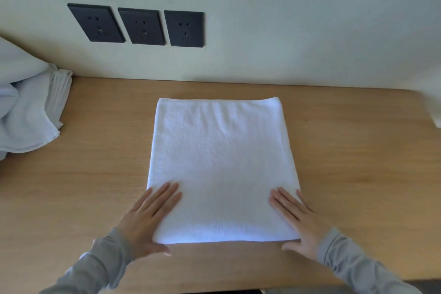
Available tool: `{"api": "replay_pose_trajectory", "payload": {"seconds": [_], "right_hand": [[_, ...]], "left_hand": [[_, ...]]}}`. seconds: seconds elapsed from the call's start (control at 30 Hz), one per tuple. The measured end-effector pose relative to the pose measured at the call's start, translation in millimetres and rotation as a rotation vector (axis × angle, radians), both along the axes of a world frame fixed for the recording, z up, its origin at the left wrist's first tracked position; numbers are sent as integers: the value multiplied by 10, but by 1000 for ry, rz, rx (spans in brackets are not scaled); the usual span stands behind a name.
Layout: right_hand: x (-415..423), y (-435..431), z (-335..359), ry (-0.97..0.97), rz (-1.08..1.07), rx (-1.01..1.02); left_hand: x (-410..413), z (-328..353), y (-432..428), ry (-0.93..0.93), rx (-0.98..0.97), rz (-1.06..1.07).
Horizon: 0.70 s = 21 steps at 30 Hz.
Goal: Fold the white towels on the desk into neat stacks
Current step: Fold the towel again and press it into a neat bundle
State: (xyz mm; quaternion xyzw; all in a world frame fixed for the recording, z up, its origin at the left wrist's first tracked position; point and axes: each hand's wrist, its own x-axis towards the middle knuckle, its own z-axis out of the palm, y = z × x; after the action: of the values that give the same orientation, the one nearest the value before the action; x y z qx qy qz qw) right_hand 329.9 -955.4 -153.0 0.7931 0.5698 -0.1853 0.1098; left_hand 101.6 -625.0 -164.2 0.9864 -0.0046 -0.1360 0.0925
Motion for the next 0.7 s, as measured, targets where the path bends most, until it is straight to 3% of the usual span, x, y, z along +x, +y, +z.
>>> {"api": "replay_pose_trajectory", "payload": {"seconds": [0.17,0.27,0.37,0.43,0.5,0.6,0.7], "right_hand": [[57,-78,-44,63,-69,238],[137,-113,10,203,-176,300],[276,-66,272,470,-436,341],[422,-14,492,589,-578,426],[590,49,704,693,-713,539],[857,241,902,825,-840,707],[1114,578,933,826,-973,849]], "left_hand": [[-6,56,8,-115,-48,26],[39,183,73,-145,-64,32],[153,439,249,33,-153,191],[241,614,389,188,-352,280],[391,836,544,213,-571,343],[627,1145,793,114,-748,452],[885,1273,1008,-86,-863,618]]}}
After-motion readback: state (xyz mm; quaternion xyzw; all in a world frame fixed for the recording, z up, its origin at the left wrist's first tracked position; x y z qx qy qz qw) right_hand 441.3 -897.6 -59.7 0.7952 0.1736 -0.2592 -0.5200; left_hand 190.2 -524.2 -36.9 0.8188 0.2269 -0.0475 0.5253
